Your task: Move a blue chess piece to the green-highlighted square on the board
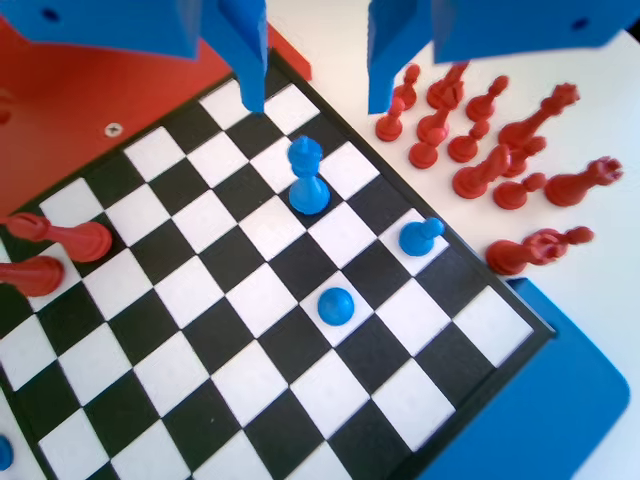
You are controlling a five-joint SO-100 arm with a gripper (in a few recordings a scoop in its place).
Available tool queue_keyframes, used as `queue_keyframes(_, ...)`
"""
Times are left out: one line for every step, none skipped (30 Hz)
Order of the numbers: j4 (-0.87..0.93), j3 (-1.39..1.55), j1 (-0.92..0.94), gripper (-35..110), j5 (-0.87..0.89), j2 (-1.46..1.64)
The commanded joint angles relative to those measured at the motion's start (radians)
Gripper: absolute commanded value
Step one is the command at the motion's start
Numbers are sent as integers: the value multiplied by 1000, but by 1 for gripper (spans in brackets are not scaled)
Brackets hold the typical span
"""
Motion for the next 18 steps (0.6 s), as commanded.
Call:
queue_keyframes(-11, -54, 8, 16, -20, 18)
queue_keyframes(-17, -49, 6, 16, -25, 14)
queue_keyframes(-21, -46, 3, 16, -29, 11)
queue_keyframes(-26, -40, 2, 16, -34, 6)
queue_keyframes(-29, -37, 0, 16, -37, 0)
queue_keyframes(-34, -32, 0, 16, -40, -6)
queue_keyframes(-37, -28, -2, 16, -41, -11)
queue_keyframes(-38, -23, -2, 16, -44, -17)
queue_keyframes(-40, -20, -3, 16, -48, -25)
queue_keyframes(-43, -17, -3, 16, -51, -32)
queue_keyframes(-48, -12, -3, 16, -54, -40)
queue_keyframes(-52, -9, -5, 16, -55, -48)
queue_keyframes(-55, -8, -6, 16, -57, -57)
queue_keyframes(-58, -5, -6, 16, -60, -64)
queue_keyframes(-64, 2, -8, 16, -63, -71)
queue_keyframes(-72, 8, -9, 16, -66, -75)
queue_keyframes(-78, 14, -11, 16, -69, -81)
queue_keyframes(-84, 23, -12, 17, -72, -84)
